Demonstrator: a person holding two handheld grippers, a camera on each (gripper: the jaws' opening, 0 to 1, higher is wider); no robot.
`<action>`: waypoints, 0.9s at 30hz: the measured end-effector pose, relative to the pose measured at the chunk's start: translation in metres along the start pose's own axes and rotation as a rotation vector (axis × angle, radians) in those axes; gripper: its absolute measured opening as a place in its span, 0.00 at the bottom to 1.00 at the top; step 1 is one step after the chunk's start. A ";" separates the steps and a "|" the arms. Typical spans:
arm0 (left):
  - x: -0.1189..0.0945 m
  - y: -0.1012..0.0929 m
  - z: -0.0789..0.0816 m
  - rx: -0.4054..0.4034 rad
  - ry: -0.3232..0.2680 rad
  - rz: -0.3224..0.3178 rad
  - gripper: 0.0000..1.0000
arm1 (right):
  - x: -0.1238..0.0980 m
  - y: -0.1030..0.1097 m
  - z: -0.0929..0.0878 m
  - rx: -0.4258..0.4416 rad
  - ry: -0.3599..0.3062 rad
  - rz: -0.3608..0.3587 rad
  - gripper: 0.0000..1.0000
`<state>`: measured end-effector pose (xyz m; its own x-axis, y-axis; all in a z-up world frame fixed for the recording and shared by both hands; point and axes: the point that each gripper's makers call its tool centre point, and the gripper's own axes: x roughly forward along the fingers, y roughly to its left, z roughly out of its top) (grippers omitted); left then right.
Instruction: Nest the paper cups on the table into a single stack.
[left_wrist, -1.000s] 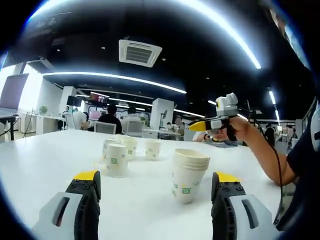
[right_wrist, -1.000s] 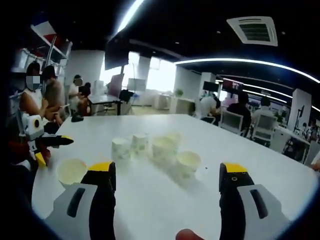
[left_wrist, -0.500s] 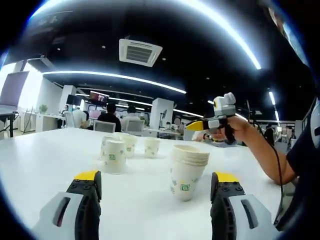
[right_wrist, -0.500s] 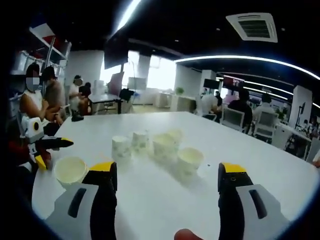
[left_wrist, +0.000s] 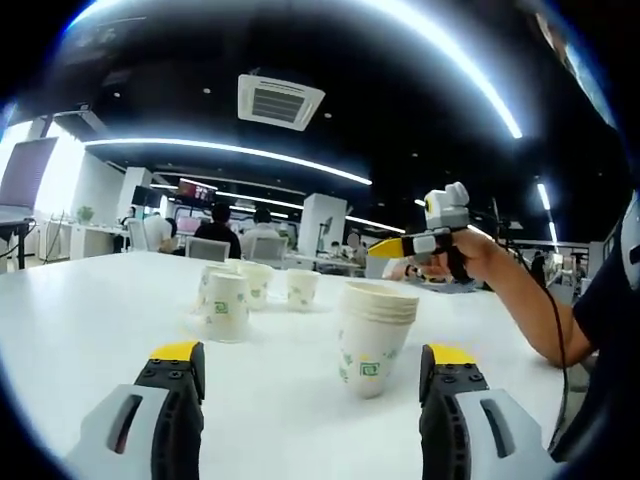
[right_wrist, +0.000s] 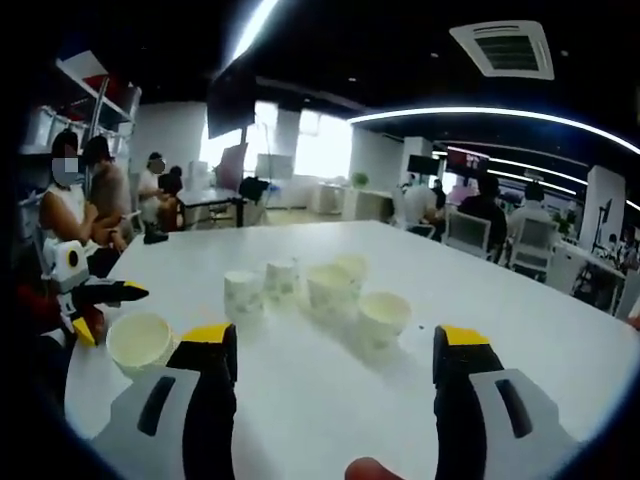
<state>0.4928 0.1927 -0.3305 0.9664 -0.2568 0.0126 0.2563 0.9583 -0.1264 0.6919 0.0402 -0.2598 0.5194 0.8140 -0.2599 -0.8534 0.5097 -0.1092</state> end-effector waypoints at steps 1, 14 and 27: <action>0.000 0.001 0.000 0.001 0.002 0.002 0.93 | 0.000 0.000 0.000 0.001 0.000 0.000 0.83; -0.001 0.002 -0.002 -0.002 -0.014 0.014 0.91 | -0.003 0.014 -0.007 0.014 -0.001 0.002 0.80; -0.004 0.001 0.003 0.019 -0.046 0.015 0.90 | 0.007 0.033 -0.024 0.052 -0.040 -0.025 0.75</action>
<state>0.4898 0.1953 -0.3281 0.9699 -0.2370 0.0566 0.2419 0.9643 -0.1077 0.6665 0.0563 -0.2880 0.5428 0.8108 -0.2189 -0.8372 0.5430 -0.0646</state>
